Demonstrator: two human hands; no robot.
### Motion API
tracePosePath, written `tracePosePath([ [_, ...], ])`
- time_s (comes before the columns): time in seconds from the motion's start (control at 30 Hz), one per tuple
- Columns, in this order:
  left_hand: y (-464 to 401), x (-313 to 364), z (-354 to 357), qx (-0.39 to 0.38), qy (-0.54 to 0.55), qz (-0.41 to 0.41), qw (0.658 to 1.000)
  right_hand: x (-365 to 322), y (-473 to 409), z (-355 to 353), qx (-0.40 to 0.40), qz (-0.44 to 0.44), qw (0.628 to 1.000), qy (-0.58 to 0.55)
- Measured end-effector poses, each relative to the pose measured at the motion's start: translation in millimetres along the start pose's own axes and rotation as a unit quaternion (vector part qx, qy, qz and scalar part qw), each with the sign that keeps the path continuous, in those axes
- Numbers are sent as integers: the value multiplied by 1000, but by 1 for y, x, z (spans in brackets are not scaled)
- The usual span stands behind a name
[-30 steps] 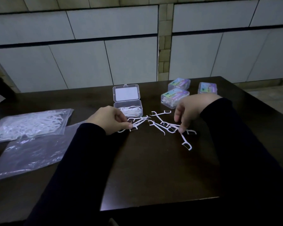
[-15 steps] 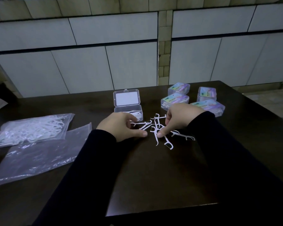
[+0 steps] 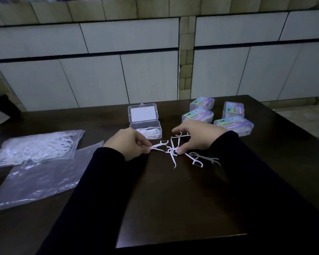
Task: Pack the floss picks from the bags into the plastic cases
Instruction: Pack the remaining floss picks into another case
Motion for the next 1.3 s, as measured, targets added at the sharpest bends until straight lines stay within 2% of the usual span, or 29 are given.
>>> tracePosePath([
  [0.23,1,7,-1,4,-9,9,1000,12,4,-6,0,56,998,6],
  [0.43,1,18,1,3,-36,3,999,35,11,-8,-6,173,983,56],
  [0.83,0,29,5,15,-135,5,991,16,10,6,-71,123,985,94],
  [1.03,1,28,3,25,-136,10,990,32,13,-5,-17,181,974,134],
  [1.3,2,32,3,-8,-114,-9,993,22,6,6,-64,163,972,154],
])
Point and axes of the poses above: each hand's wrist, its own y-axis away from the middle knuckle, its own z-axis out of the palm, x = y × z, the point moved 8 cm from there along -y, towards the middle knuckle, and after that the axes turned 8 degrees about -y, right-handed, at the moved point
